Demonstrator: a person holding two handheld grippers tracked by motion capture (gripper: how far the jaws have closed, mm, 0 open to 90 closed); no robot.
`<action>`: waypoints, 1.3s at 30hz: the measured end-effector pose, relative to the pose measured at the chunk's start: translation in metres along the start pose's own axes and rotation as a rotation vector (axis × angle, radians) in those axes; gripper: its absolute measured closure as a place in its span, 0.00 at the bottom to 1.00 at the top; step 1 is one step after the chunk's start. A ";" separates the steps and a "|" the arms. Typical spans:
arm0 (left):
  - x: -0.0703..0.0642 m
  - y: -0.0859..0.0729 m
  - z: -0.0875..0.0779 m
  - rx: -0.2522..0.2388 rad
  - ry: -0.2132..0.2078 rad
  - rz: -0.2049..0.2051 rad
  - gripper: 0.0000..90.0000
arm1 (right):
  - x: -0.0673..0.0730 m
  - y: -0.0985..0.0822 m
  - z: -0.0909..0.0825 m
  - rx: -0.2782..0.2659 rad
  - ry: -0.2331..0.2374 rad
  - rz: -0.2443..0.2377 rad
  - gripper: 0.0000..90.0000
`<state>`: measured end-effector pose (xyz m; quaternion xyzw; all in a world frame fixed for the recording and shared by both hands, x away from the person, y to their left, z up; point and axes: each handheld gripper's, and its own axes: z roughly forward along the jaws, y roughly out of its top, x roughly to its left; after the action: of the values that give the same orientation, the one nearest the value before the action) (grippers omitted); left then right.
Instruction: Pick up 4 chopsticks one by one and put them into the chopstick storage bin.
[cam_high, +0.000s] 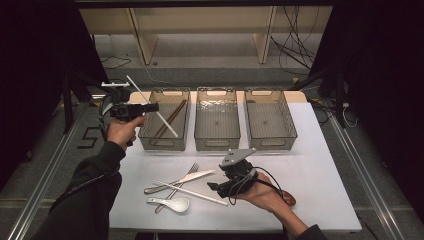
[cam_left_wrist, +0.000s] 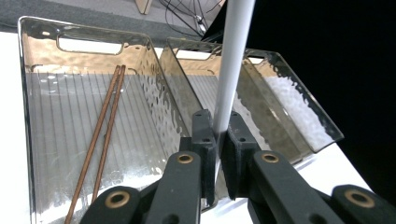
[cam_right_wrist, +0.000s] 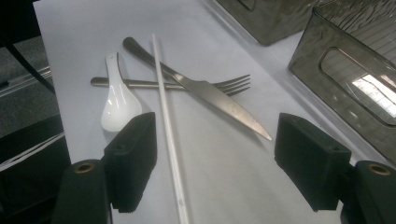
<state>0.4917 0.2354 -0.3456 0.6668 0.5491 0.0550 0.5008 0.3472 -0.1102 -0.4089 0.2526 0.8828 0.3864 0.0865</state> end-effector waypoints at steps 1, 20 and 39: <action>0.000 0.000 0.002 0.005 0.006 0.002 0.93 | 0.000 0.000 0.000 0.000 0.000 -0.001 0.34; 0.008 -0.005 0.030 0.098 0.073 0.002 0.92 | 0.001 0.000 0.000 0.003 0.009 -0.012 0.33; 0.005 -0.008 0.050 0.174 0.095 0.020 0.89 | 0.002 0.000 0.000 0.005 0.013 -0.017 0.34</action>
<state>0.5192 0.2087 -0.3786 0.7100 0.5682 0.0438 0.4136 0.3458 -0.1091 -0.4087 0.2429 0.8865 0.3850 0.0832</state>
